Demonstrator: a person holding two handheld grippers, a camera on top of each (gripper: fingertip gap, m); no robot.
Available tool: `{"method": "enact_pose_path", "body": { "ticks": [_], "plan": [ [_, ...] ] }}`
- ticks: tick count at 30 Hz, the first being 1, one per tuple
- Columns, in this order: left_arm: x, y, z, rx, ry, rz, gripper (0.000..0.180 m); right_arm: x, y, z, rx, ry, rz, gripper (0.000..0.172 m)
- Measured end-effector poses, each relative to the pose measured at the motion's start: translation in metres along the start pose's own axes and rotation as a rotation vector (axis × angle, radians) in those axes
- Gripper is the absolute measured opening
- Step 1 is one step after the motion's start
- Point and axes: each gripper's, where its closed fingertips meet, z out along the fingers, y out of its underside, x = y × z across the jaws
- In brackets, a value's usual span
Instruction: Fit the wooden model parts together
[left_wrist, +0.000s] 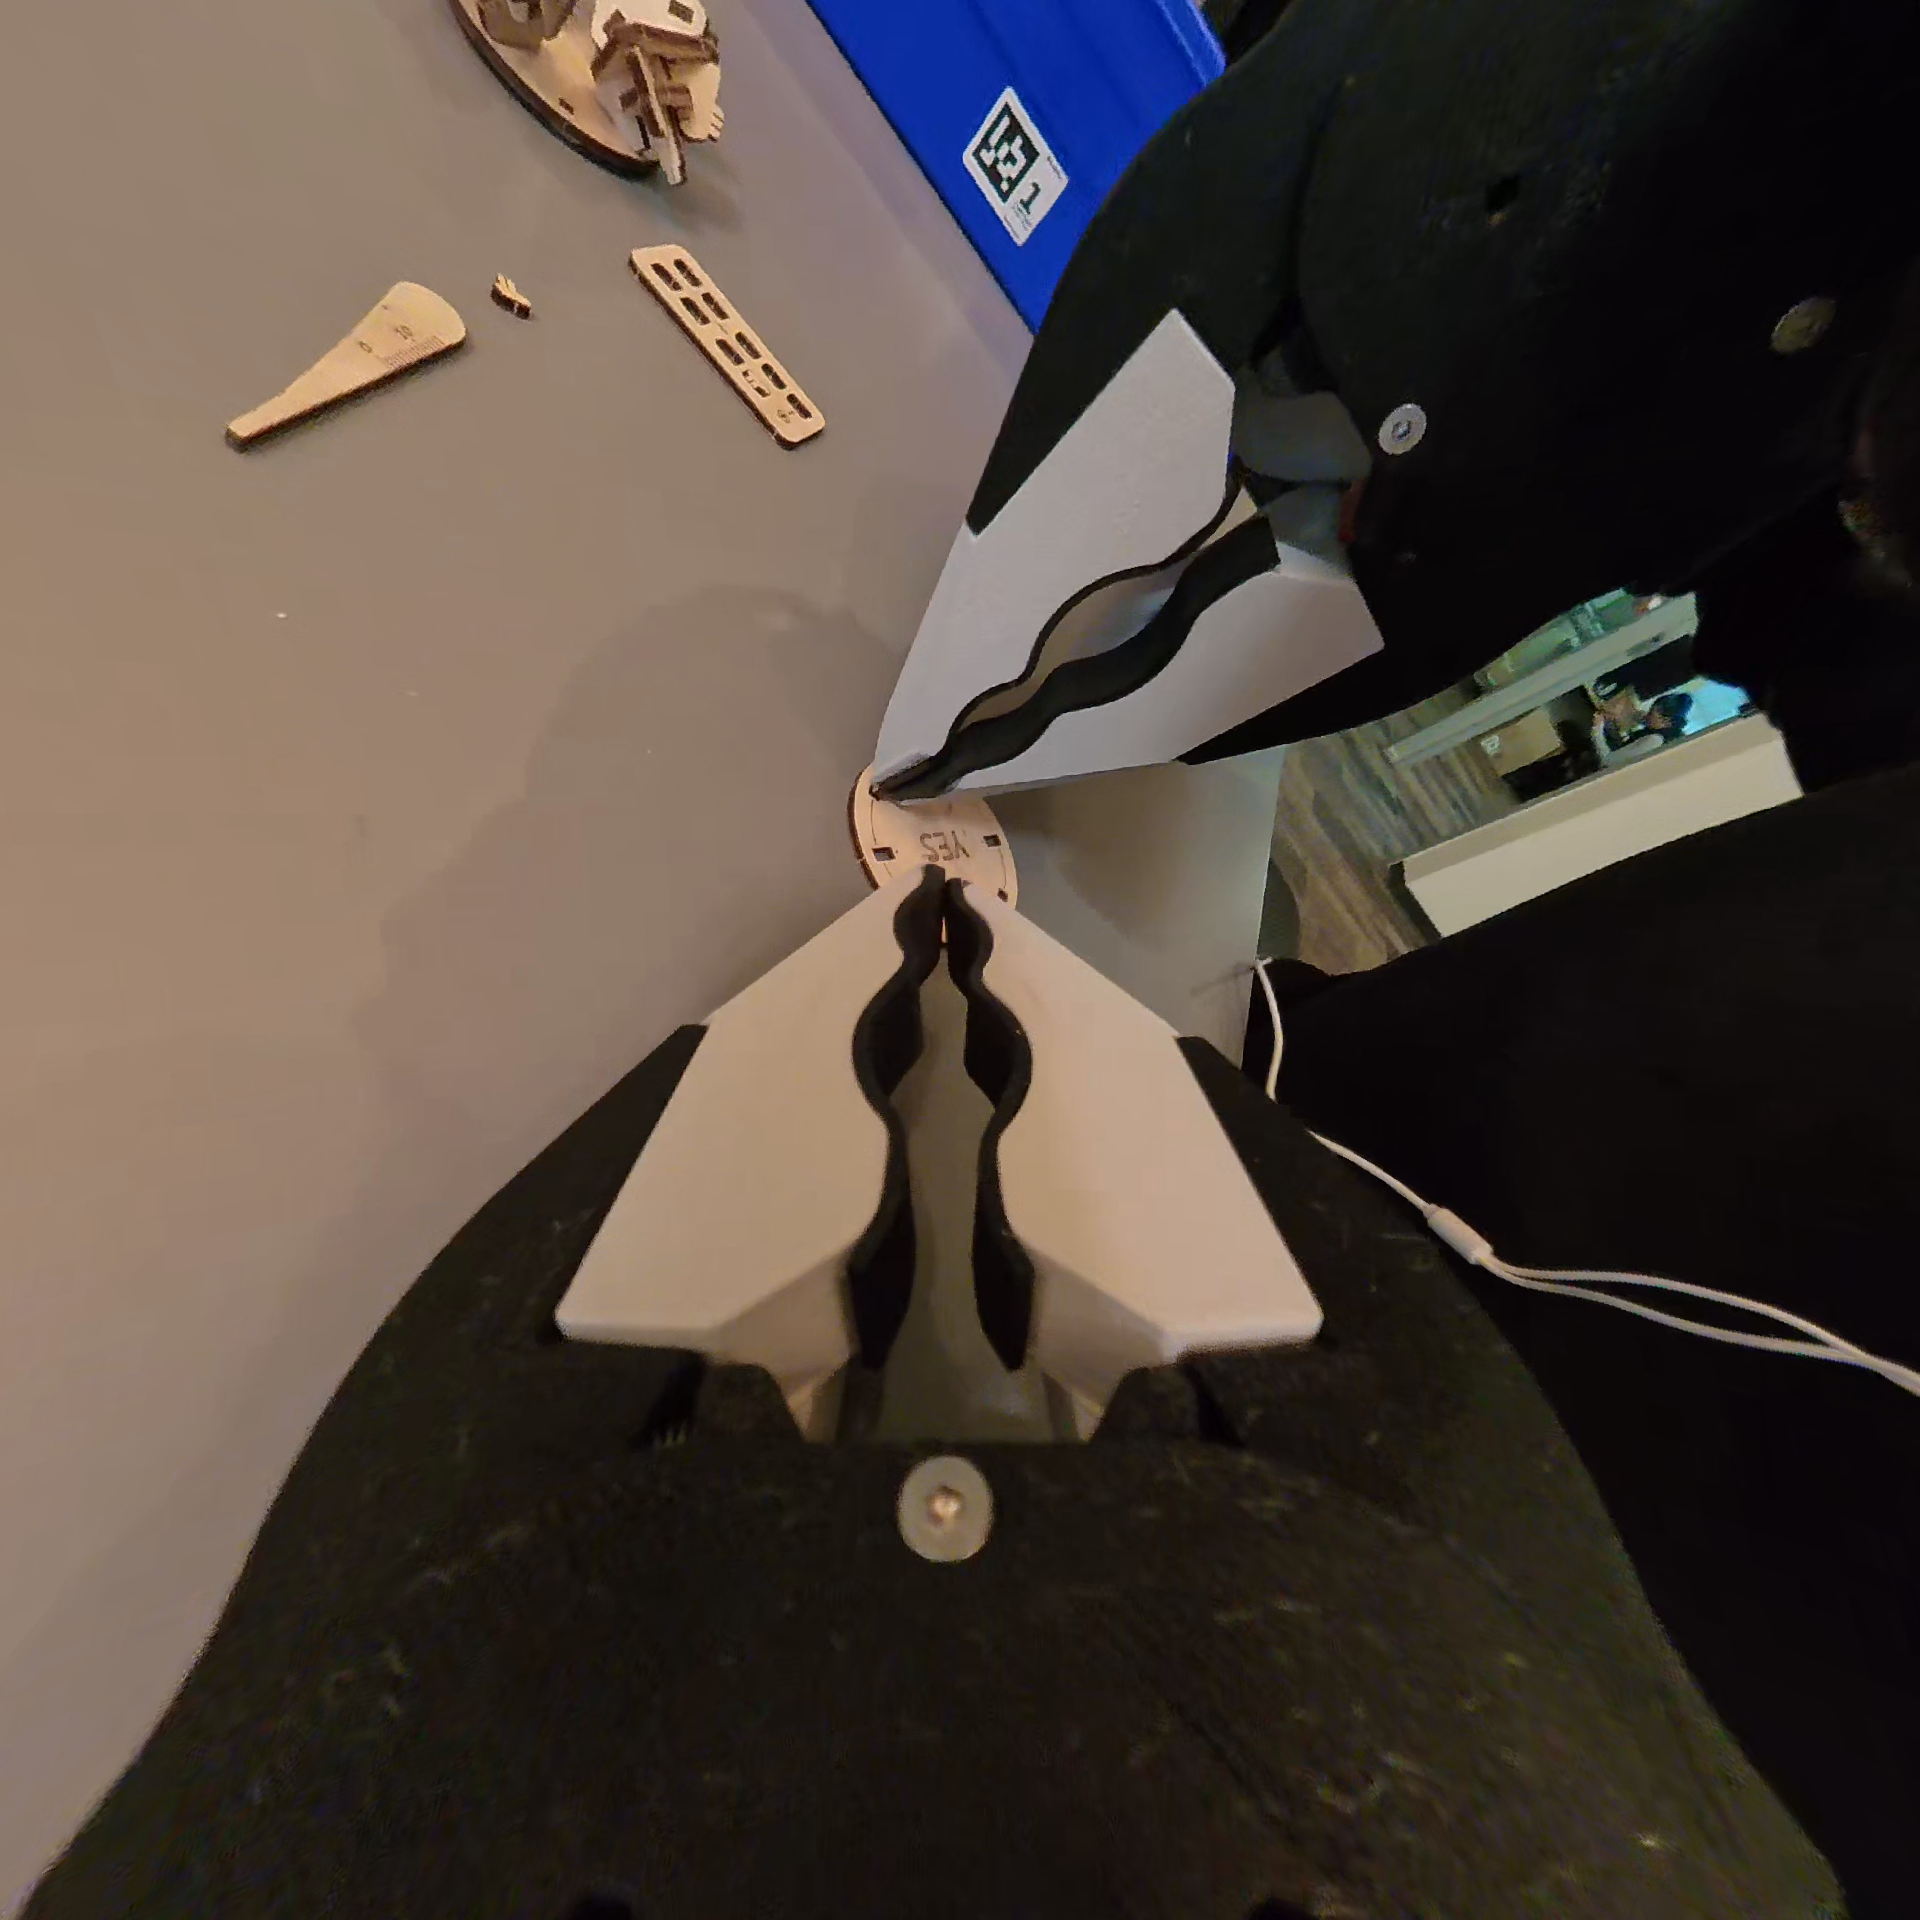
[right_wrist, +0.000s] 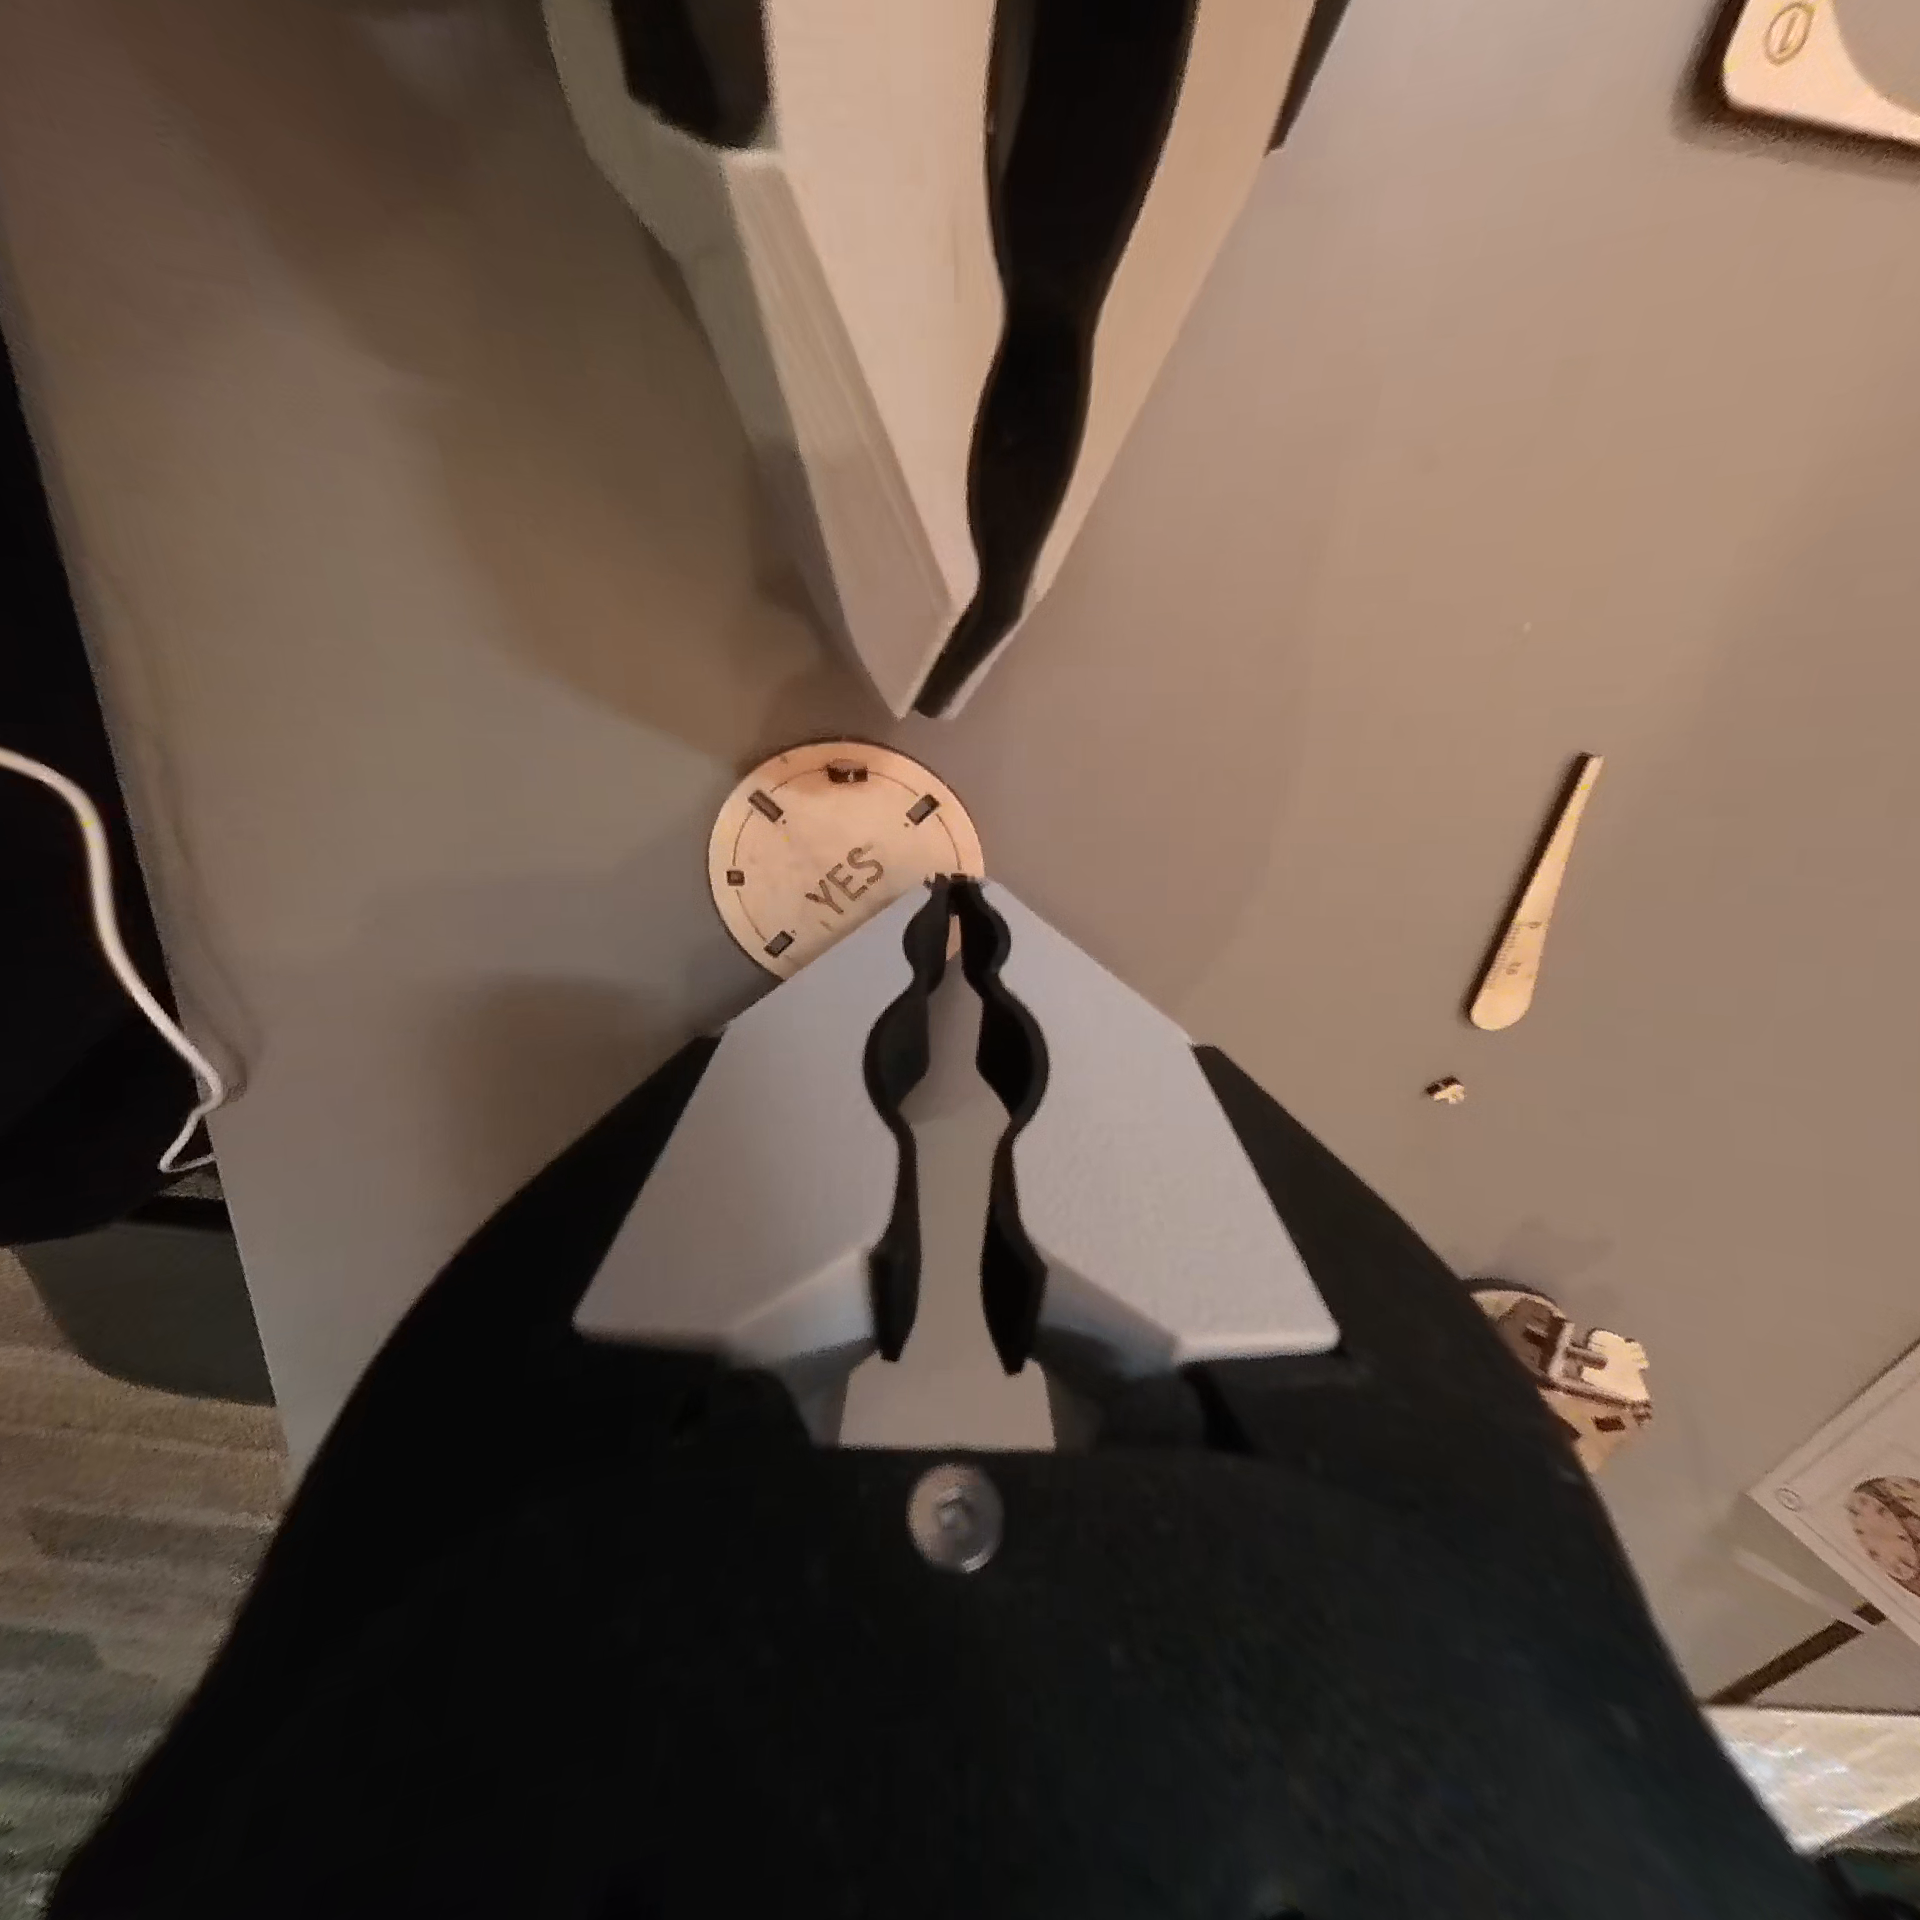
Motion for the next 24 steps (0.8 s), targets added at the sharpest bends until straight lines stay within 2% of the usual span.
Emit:
{"method": "enact_pose_path", "body": {
  "ticks": [13,24],
  "plan": [
    [0.0001,0.0021,-0.0013,-0.003,0.001,-0.009,0.0,0.0009,-0.0005,0.0004,-0.064,-0.01,-0.007,0.0],
    [0.0008,0.0022,-0.0019,-0.002,0.017,-0.021,0.0,0.0012,0.0014,0.0004,-0.079,-0.026,0.064,0.0]
  ]
}}
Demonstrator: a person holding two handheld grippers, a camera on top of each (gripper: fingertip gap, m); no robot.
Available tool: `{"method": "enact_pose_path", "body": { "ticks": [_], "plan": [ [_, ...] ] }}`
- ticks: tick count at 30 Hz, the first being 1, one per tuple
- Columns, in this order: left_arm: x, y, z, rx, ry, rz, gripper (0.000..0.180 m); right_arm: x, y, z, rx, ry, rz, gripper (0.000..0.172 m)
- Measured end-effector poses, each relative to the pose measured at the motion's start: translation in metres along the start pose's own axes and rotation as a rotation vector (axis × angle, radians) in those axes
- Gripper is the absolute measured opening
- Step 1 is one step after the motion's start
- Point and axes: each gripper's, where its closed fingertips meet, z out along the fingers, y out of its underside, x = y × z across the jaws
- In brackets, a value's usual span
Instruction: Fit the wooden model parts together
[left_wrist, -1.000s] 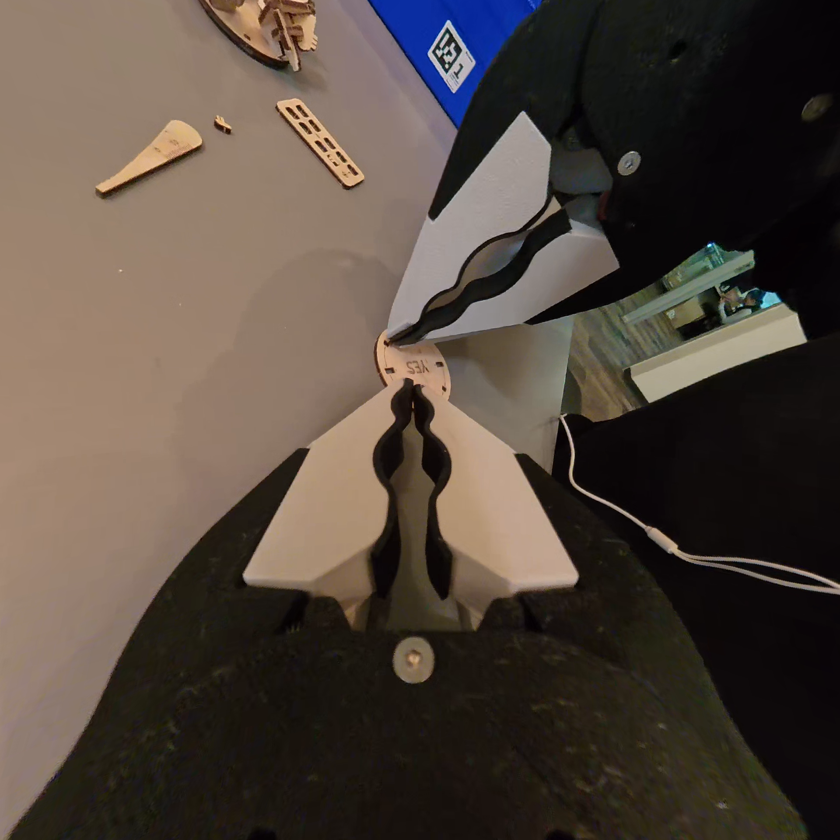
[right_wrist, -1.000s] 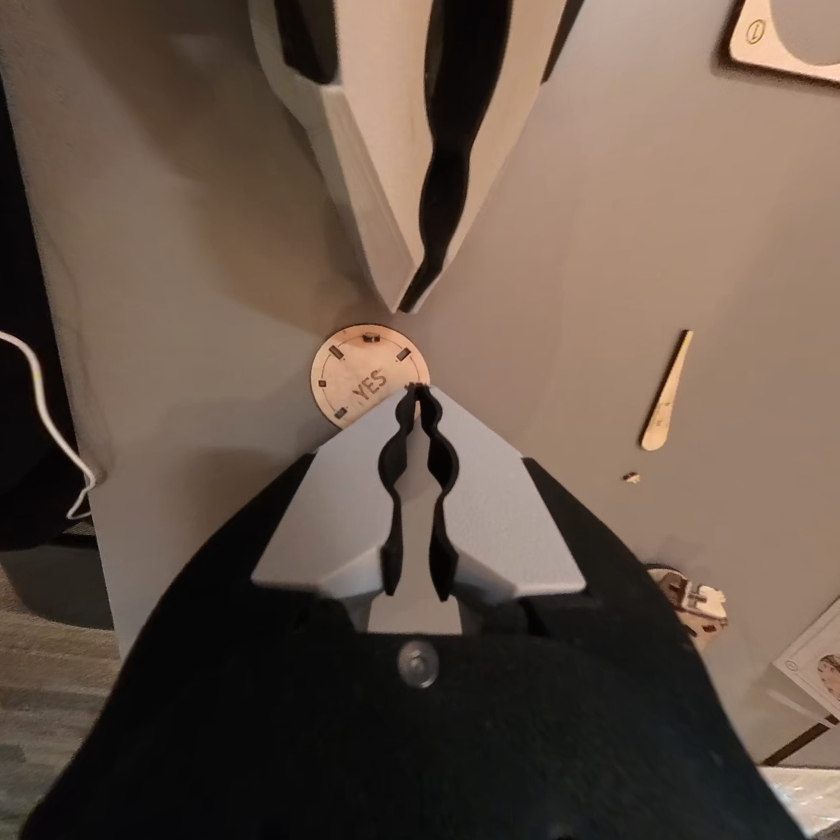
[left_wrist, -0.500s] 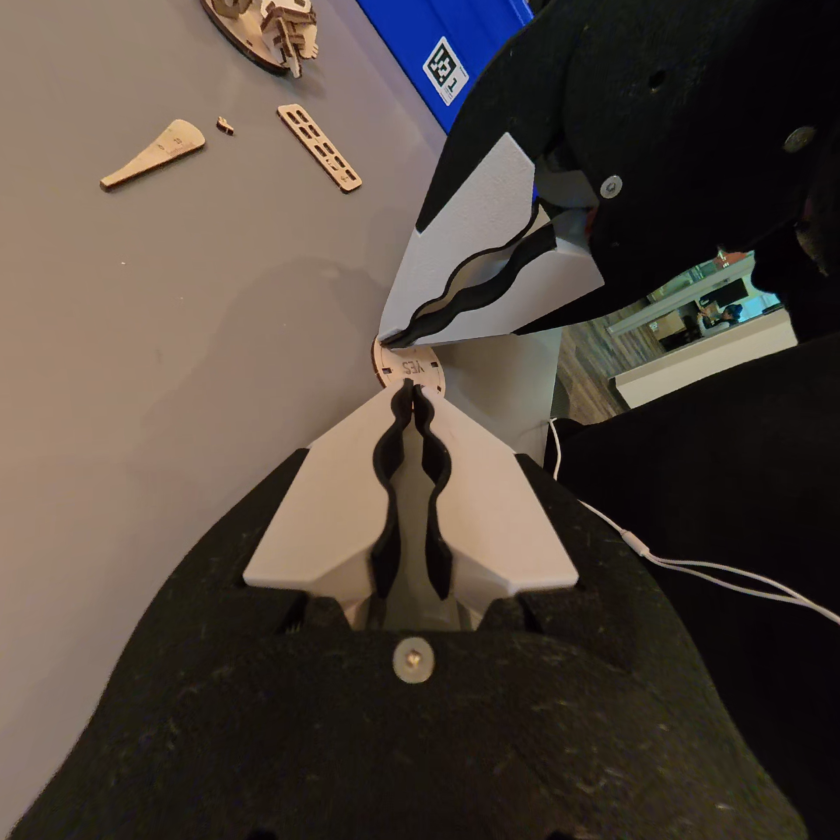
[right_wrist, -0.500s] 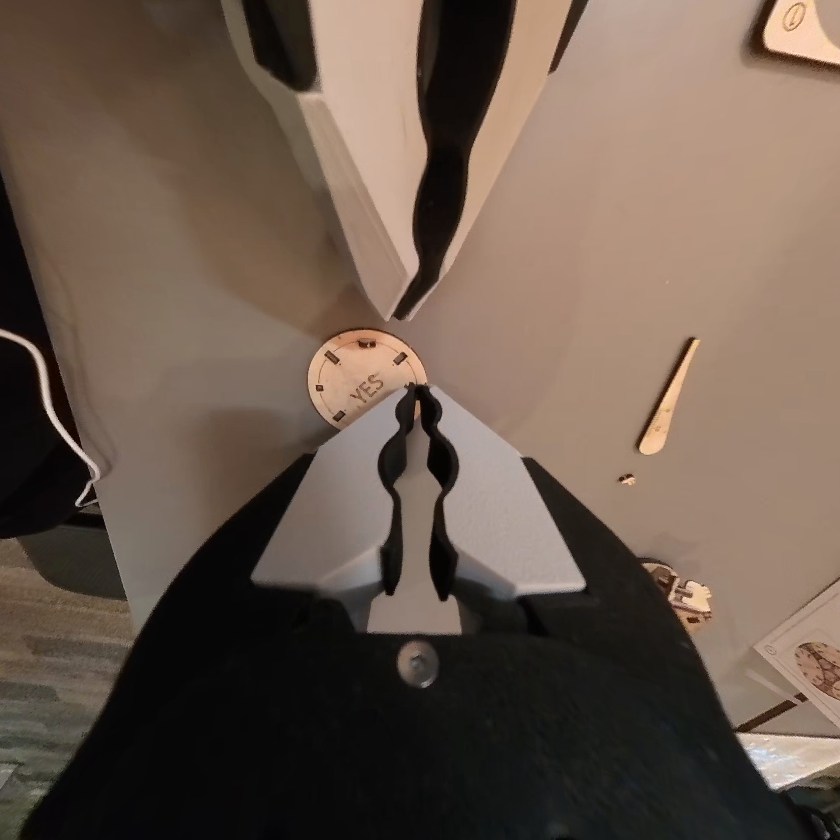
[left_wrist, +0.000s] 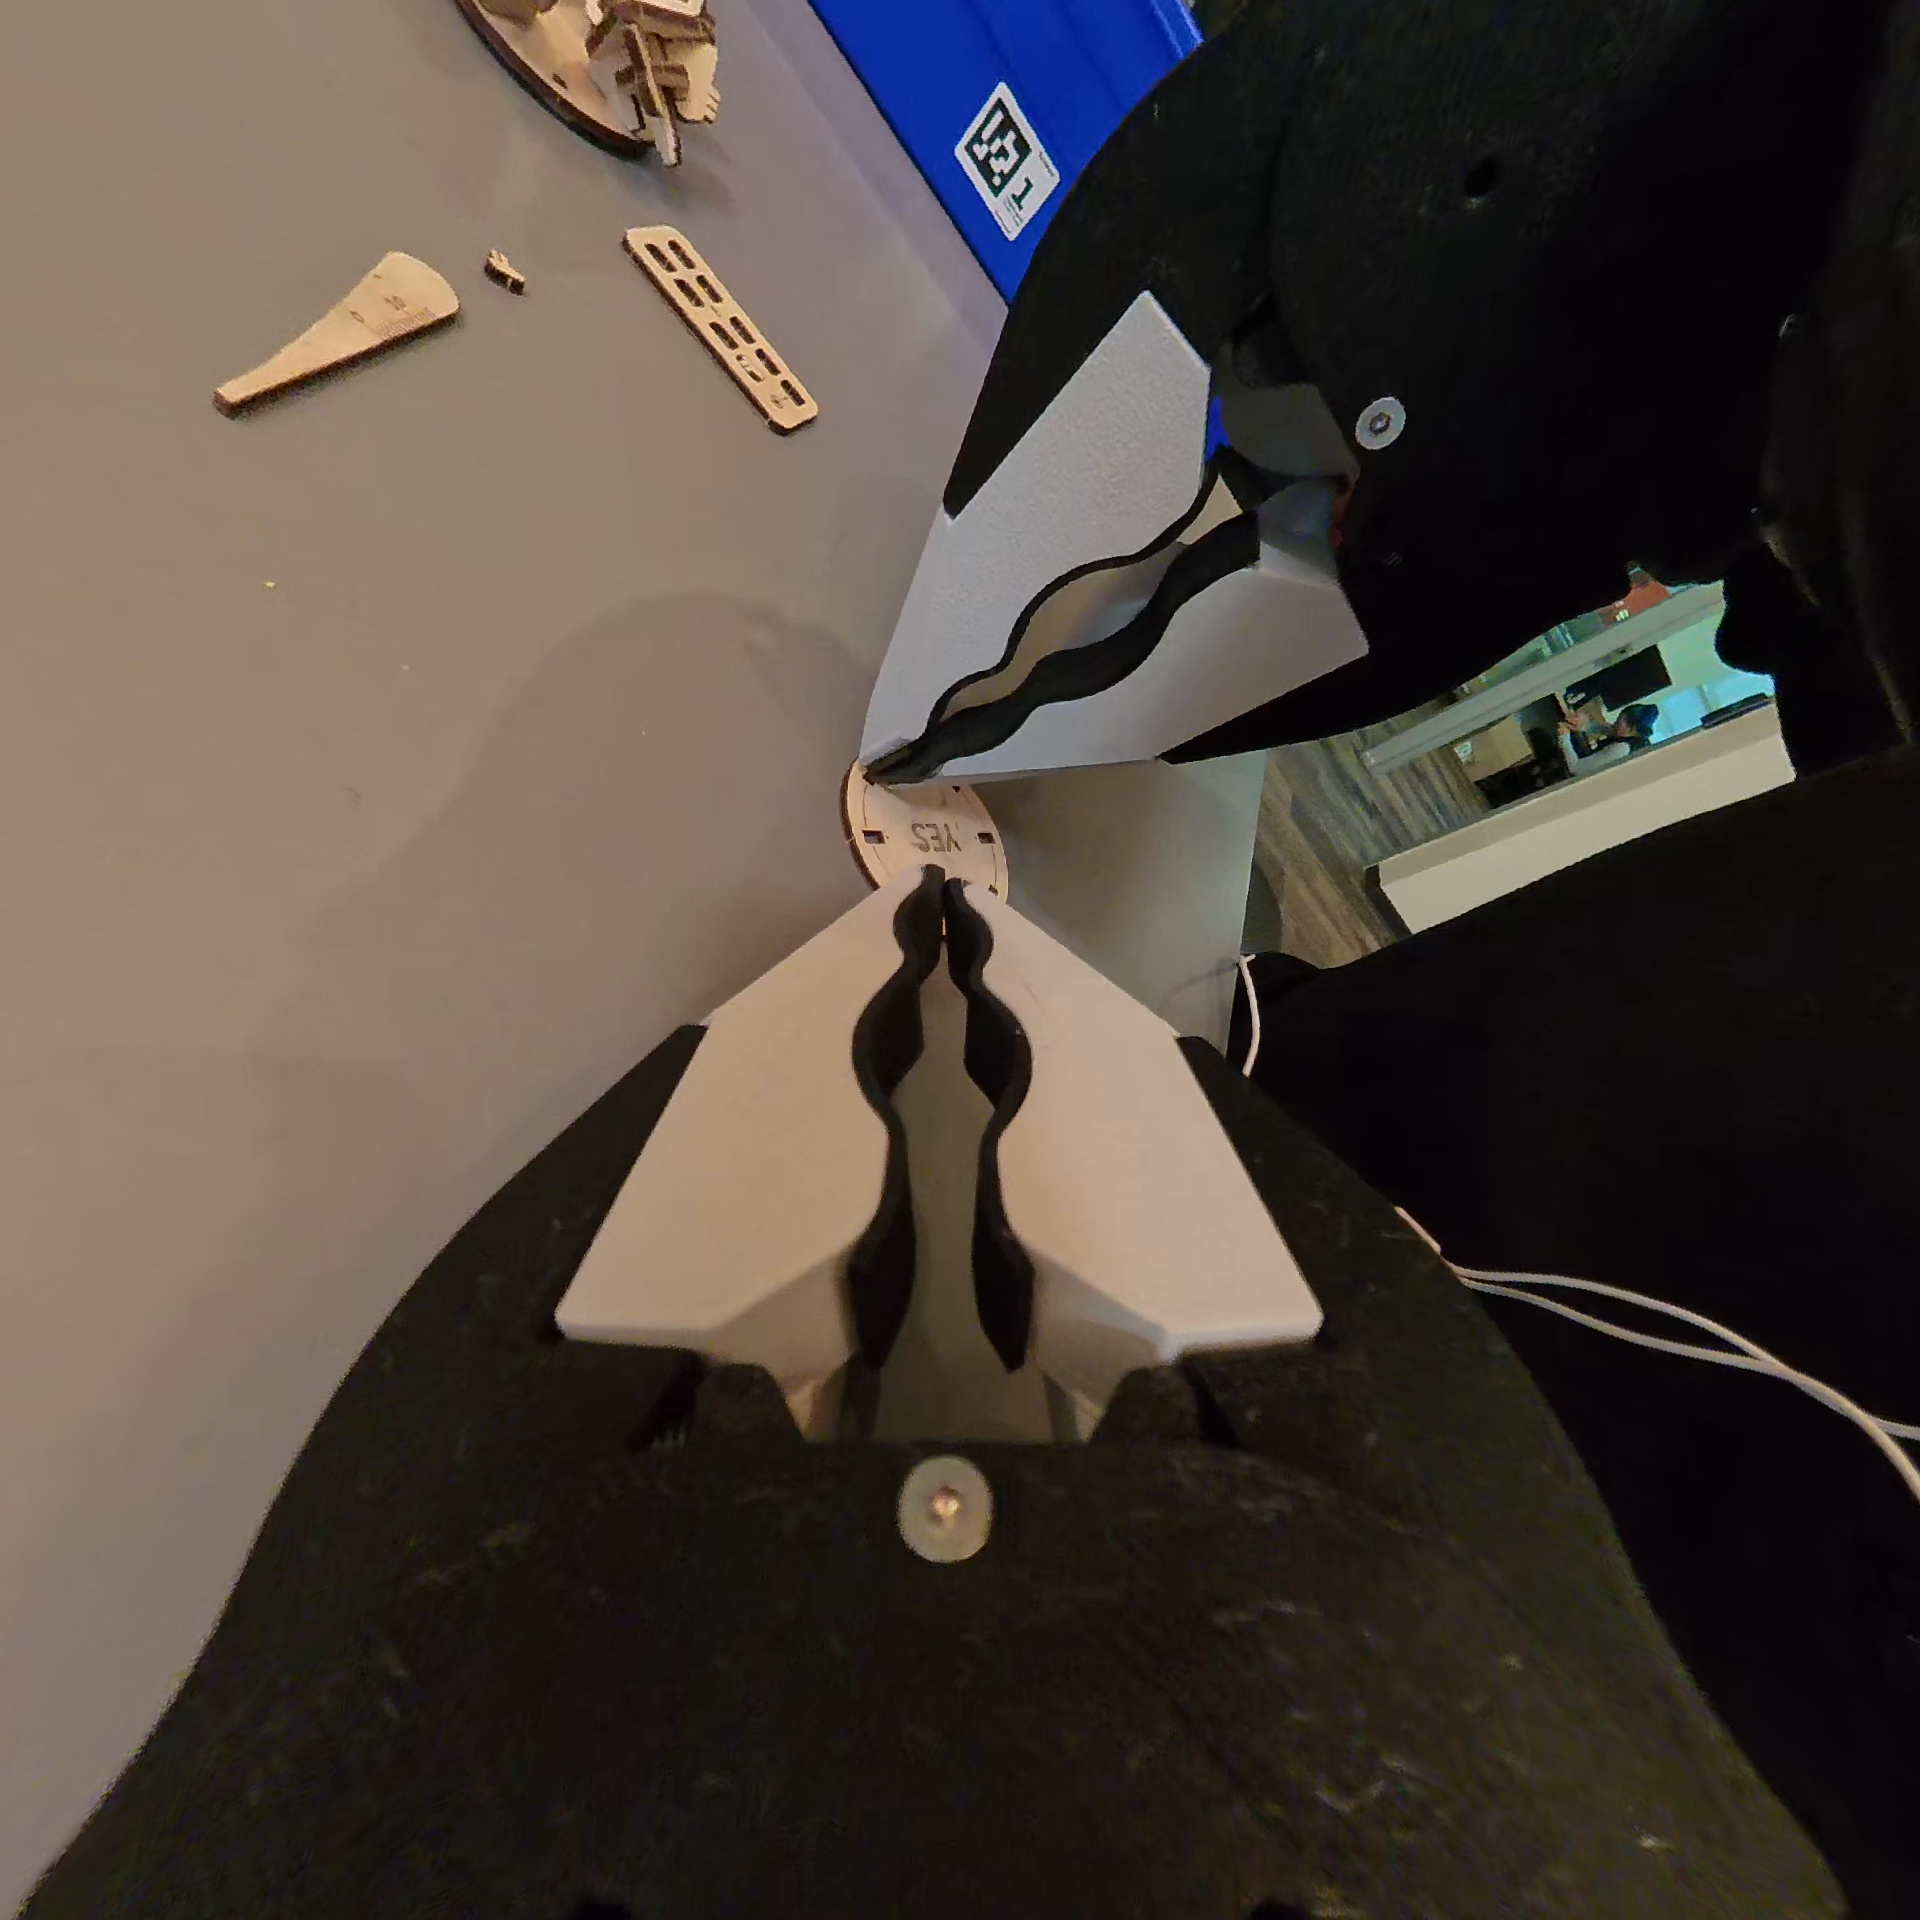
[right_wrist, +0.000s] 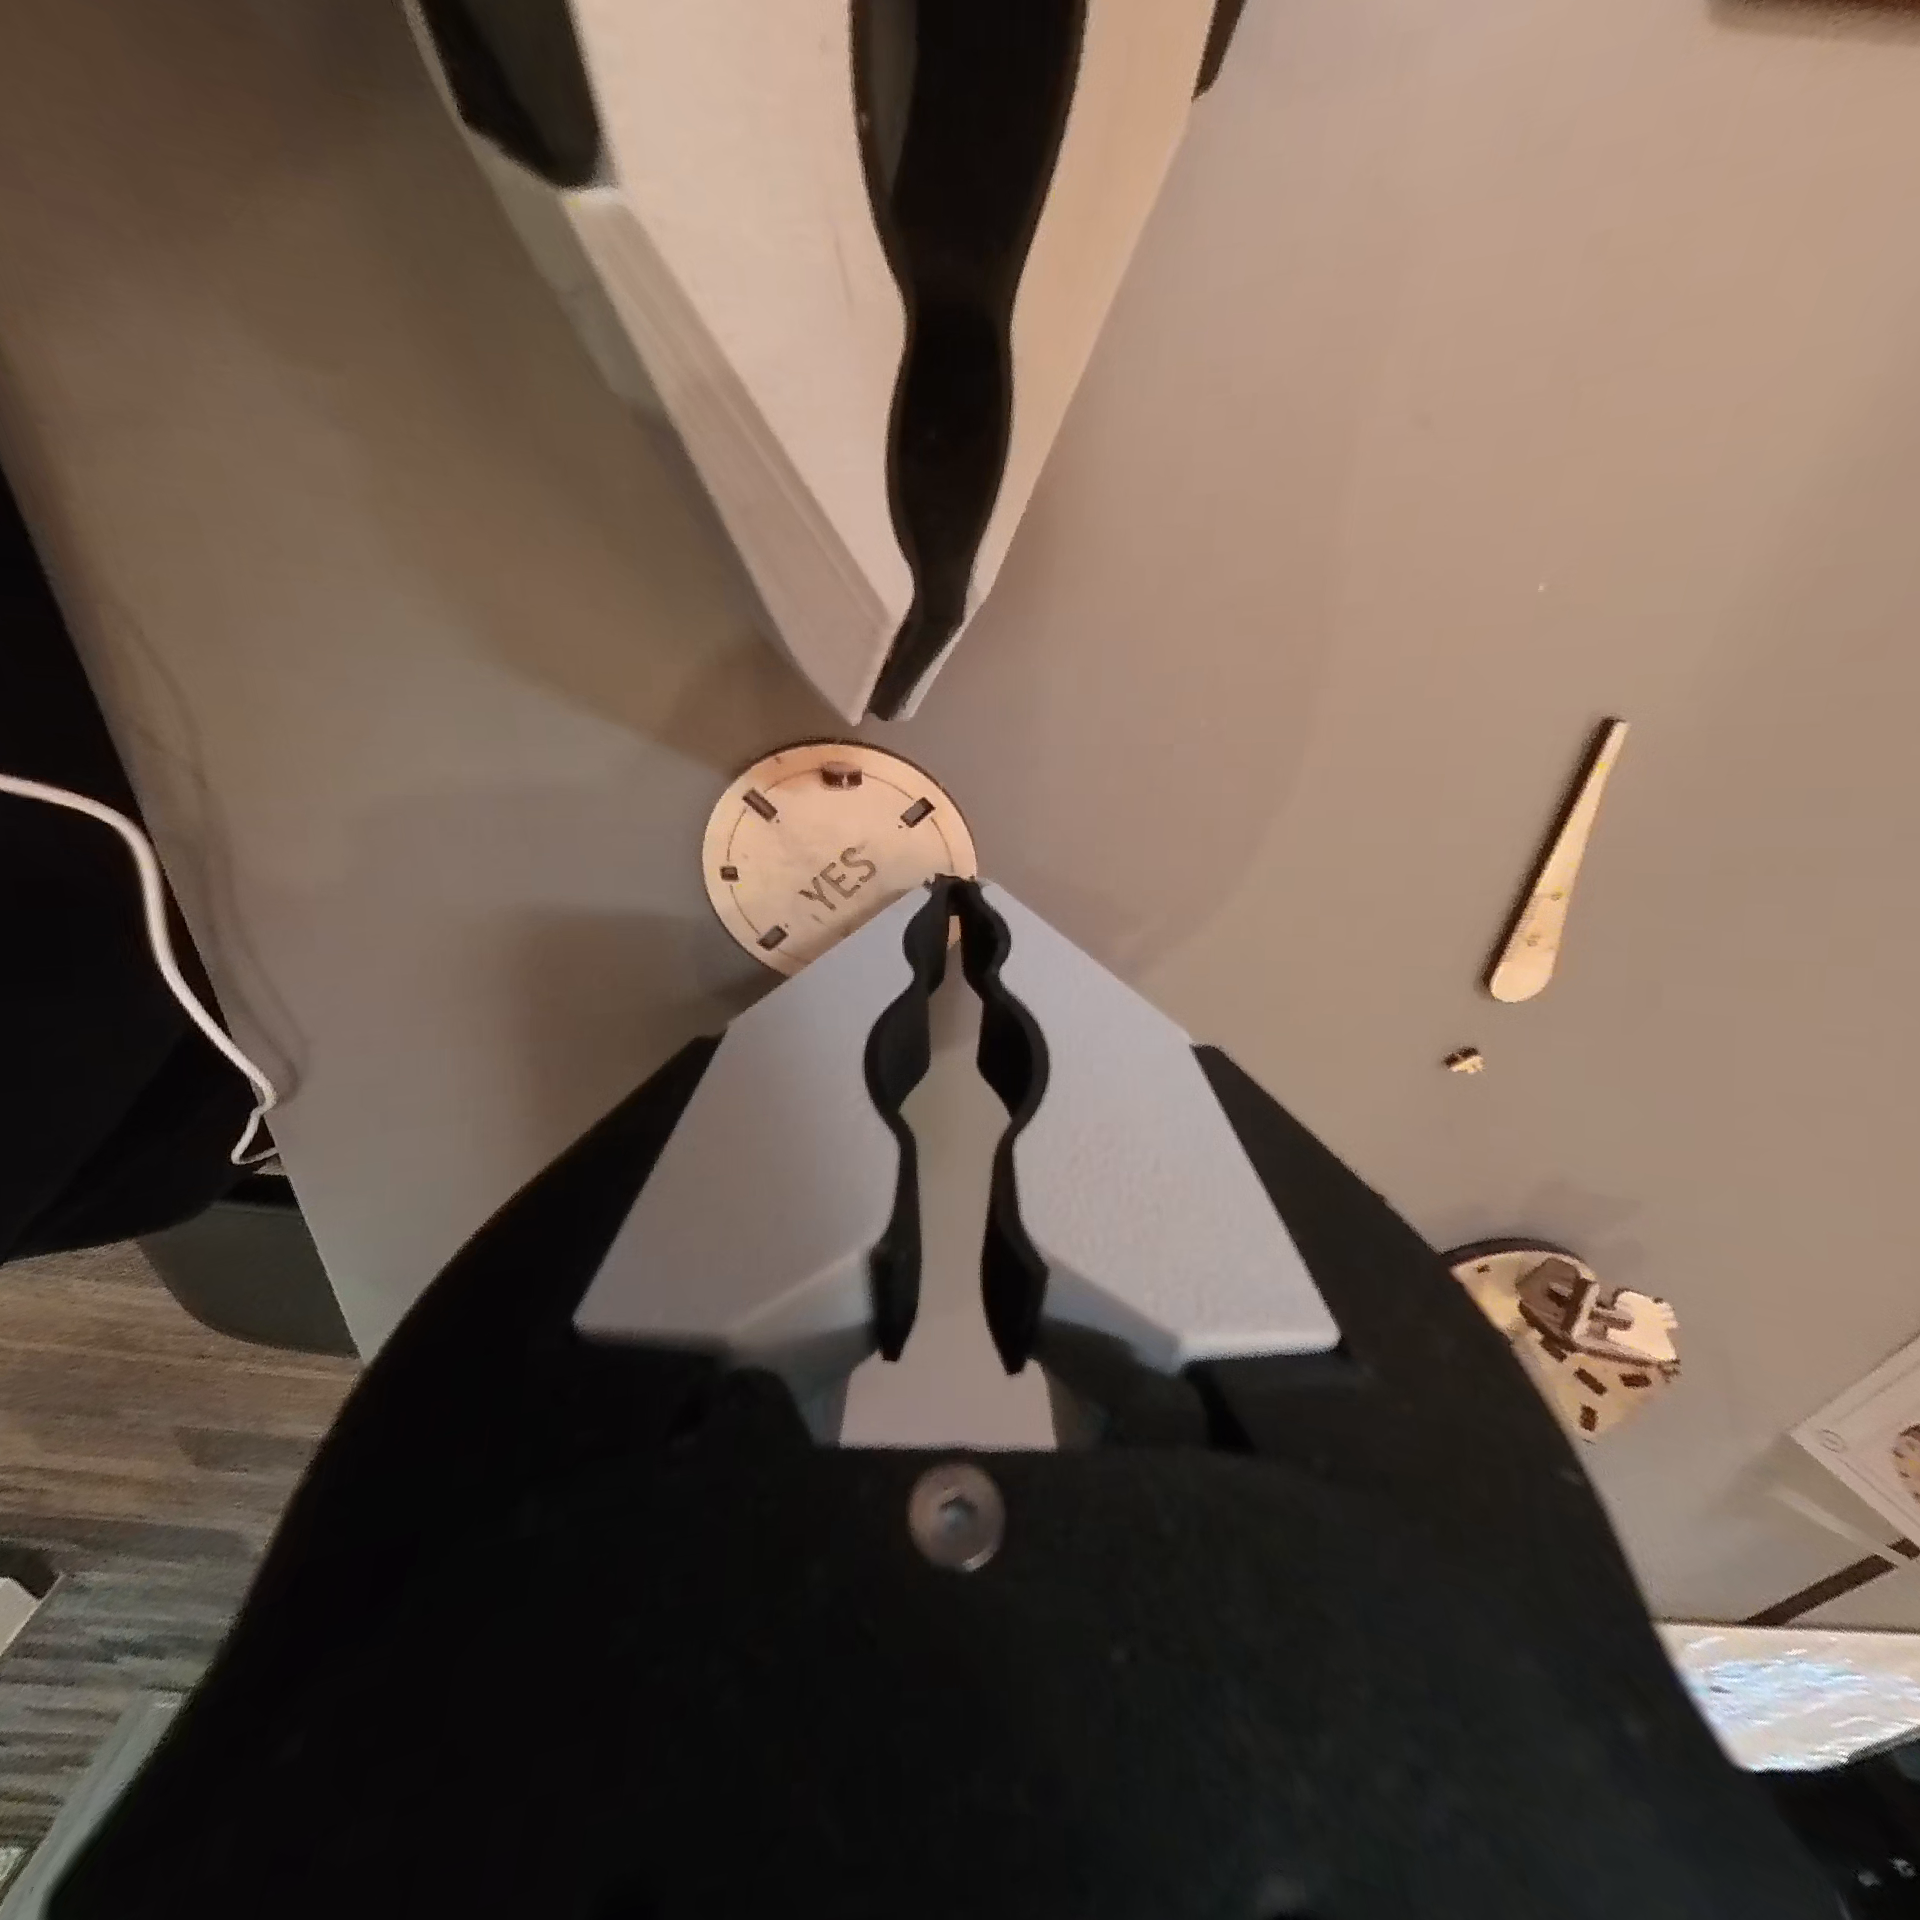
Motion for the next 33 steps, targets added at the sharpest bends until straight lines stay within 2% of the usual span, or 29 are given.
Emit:
{"method": "enact_pose_path", "body": {
  "ticks": [23,33],
  "plan": [
    [0.0005,0.0011,-0.0005,-0.005,0.009,-0.006,0.0,-0.0019,-0.0004,0.0012,-0.037,-0.017,0.011,0.0],
    [0.001,0.0018,-0.0003,-0.009,0.011,-0.004,0.0,-0.002,-0.0003,0.0023,0.001,-0.019,0.033,0.0]
  ]
}}
